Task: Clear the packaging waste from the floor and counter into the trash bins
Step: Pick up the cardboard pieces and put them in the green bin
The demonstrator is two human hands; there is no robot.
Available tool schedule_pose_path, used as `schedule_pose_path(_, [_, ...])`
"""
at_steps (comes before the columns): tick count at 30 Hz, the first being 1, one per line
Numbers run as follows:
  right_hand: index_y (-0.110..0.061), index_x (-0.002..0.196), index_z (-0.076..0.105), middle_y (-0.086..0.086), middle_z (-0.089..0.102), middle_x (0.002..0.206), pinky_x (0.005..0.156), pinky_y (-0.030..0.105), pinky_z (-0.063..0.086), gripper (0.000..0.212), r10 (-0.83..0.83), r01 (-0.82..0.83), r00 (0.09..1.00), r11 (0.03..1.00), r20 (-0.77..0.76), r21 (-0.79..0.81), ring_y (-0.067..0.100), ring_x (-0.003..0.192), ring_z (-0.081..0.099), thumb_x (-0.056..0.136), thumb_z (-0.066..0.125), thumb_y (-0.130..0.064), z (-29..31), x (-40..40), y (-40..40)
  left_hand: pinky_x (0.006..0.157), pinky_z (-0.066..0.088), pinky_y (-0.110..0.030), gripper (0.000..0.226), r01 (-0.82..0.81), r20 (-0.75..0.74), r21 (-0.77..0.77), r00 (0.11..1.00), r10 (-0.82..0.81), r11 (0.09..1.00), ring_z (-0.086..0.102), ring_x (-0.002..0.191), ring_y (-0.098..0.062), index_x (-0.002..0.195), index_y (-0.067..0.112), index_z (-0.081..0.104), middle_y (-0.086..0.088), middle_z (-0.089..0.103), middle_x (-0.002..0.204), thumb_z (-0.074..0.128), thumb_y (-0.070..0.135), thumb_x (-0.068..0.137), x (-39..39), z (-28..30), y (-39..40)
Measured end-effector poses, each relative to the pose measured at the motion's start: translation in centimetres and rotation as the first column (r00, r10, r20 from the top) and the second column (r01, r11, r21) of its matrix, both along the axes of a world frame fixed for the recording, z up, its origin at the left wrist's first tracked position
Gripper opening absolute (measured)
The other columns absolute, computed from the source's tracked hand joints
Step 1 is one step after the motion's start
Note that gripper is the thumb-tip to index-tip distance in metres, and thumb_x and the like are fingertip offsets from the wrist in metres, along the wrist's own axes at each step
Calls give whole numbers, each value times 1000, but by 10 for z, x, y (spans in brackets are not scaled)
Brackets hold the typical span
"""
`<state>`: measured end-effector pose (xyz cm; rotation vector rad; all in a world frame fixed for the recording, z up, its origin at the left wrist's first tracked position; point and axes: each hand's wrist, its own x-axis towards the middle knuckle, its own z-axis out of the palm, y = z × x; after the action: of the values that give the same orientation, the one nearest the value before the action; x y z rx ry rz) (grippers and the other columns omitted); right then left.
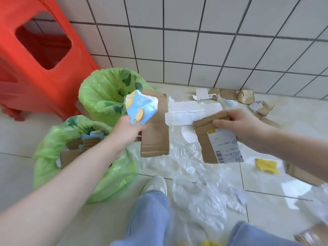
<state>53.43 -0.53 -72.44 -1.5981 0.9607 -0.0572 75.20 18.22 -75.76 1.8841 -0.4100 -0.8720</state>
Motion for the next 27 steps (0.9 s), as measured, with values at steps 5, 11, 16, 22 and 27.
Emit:
schedule_pose_path(5, [-10,98,67,13,72,99,87,42,55,11,80,-80,997,991,2,-109,28,91,69,92,58,-10,48,40,44,72,50,-33,16,-56,121,42,991,51,998,58,78,-20,99,14,63,-3,65,90,60,6,85,17,32,77])
schedule_pose_path(11, [-16,94,68,8,71,97,81,39,55,11,275,-297,954,909,-117,-293,25,91,68,90,58,-17,67,108,113,74,52,-40,15,-177,124,121,979,162,977,56,78,-22,92,3,60,-11,58,83,54,-5,81,51,42,173])
schedule_pose_path(16, [-3,103,63,15,68,100,67,34,53,19,445,-497,868,768,-221,-404,29,87,65,90,54,-14,53,161,167,65,37,-32,9,-323,267,116,921,284,939,47,70,-21,82,3,53,-8,50,74,58,9,78,59,30,216])
schedule_pose_path(22, [-4,86,55,5,46,67,45,24,35,9,530,-722,690,557,-493,-411,18,53,42,88,46,-3,24,207,196,57,34,-33,13,-304,355,120,902,245,945,38,63,-25,74,10,49,-3,43,64,54,14,85,61,8,206])
schedule_pose_path(27, [-1,94,60,13,56,83,47,24,35,15,588,-753,657,540,-472,-375,22,64,48,90,46,-4,13,223,201,83,54,-44,4,-121,203,246,977,71,962,66,88,-31,89,14,58,-11,65,89,54,16,89,64,-18,195])
